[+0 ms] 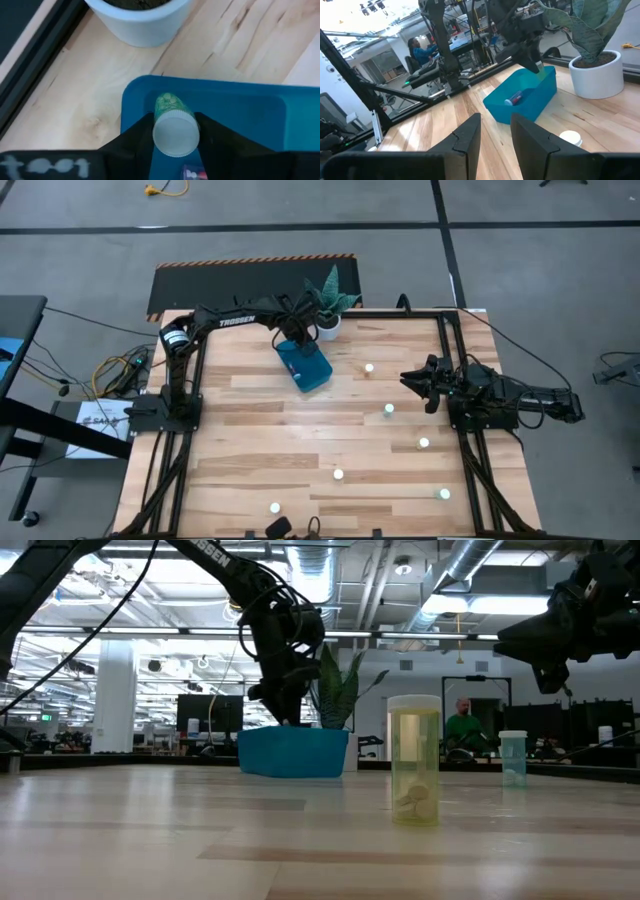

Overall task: Pick and place pill bottles into a basket
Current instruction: Put the left yellow pill bottle into the blue bin, then put the orange pill bottle into the blue bin

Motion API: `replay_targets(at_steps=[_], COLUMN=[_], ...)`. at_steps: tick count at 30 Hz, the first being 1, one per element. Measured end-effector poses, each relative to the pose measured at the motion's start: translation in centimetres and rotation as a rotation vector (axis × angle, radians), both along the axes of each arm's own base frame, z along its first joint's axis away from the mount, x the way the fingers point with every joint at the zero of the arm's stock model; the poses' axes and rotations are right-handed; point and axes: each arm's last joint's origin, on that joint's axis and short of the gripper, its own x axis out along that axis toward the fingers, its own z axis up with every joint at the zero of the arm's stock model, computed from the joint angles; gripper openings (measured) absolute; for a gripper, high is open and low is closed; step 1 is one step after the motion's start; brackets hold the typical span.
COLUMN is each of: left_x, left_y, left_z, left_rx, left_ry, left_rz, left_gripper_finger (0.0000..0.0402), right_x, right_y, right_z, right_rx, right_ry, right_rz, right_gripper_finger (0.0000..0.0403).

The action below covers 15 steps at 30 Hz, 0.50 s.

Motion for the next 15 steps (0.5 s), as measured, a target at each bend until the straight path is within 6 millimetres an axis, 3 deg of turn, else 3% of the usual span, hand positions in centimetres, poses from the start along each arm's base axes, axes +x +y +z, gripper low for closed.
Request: replay_targets(at_steps=[12, 15], left_x=[-0.1, -0.1], left_y=[0.0, 0.2], left_z=[0.0, 1.3], left_rx=[0.020, 0.022], left_ry=[0.026, 0.036], left_rz=[-0.024, -0.037], left_gripper_finger=[0.0179, 0.0180], right_x=[0.0, 0.0], right_y=[0.0, 0.0], right_z=[0.0, 0.0], right_rx=[0.000, 0.000], right_ry=[0.000, 0.000], right_rz=[0.000, 0.000], right_gripper_finger=[0.0100, 0.0100])
